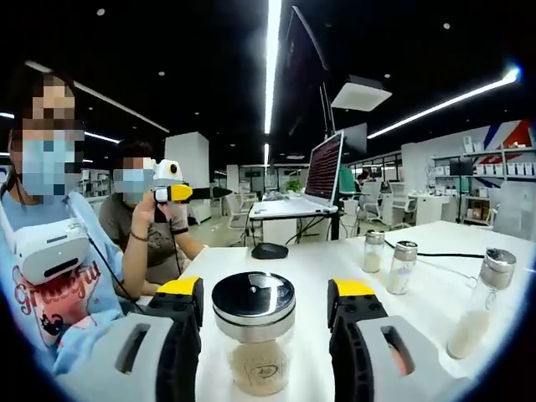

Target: Rotate the seasoning bottle until the label or dispensing opening points toward the visible target arrow and the bottle remains upright within the marked orientation range

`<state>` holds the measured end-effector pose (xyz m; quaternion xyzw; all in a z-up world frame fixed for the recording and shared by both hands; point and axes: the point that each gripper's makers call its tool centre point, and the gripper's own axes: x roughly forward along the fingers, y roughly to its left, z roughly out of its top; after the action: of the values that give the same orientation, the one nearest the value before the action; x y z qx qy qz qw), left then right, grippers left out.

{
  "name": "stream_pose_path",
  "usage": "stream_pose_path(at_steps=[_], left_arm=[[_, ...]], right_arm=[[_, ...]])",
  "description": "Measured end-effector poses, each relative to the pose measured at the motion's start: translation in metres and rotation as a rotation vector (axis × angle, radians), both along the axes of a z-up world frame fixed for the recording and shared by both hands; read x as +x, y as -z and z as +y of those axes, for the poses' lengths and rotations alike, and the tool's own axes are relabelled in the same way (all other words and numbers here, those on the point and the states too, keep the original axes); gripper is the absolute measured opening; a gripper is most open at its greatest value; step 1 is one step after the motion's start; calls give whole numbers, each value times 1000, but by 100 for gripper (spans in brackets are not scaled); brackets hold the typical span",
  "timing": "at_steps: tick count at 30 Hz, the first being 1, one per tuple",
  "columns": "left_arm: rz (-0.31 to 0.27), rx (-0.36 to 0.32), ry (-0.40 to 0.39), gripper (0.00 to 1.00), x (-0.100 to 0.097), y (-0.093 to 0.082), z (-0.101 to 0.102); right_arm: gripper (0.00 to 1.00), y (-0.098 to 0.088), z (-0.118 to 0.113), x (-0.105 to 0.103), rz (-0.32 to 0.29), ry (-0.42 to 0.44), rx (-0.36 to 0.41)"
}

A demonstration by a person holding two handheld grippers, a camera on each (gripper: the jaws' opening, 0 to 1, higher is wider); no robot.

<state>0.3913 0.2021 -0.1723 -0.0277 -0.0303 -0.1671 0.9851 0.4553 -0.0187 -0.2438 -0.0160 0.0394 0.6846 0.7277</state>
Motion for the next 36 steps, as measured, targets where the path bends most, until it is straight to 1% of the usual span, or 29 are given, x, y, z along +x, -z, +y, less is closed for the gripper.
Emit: stream_pose_path(at_steps=[4,10,12,13,14,24,29,32,36], left_arm=[[-4,-6,-7,96,-1,-1,3],[-5,-7,-7,96,-1,-1,2],[-3,-8,-3,96,-1,-1,1],[-2,-8,-1,96,-1,0,0],[0,-7,0,96,-1,0,0],[3,-8,4,96,0,1,-3],[9,-8,9,95,2,3,-4],[13,-8,18,95,2,4,-5],[13,-11,19,95,2,4,-4]], right_arm=[[56,4,4,-1,-3,-12,-14],[49,4,4,-5,9,-43,2],[42,3,4,-14,-9,-89,5],[42,2,5,-12,-29,-77,3],[42,2,6,-10,-29,-64,-1],[41,3,5,-10,-22,-63,1],[41,4,7,-11,-28,-37,-32],[41,4,5,-10,-19,-46,-16],[41,4,6,-10,-16,-31,-12]])
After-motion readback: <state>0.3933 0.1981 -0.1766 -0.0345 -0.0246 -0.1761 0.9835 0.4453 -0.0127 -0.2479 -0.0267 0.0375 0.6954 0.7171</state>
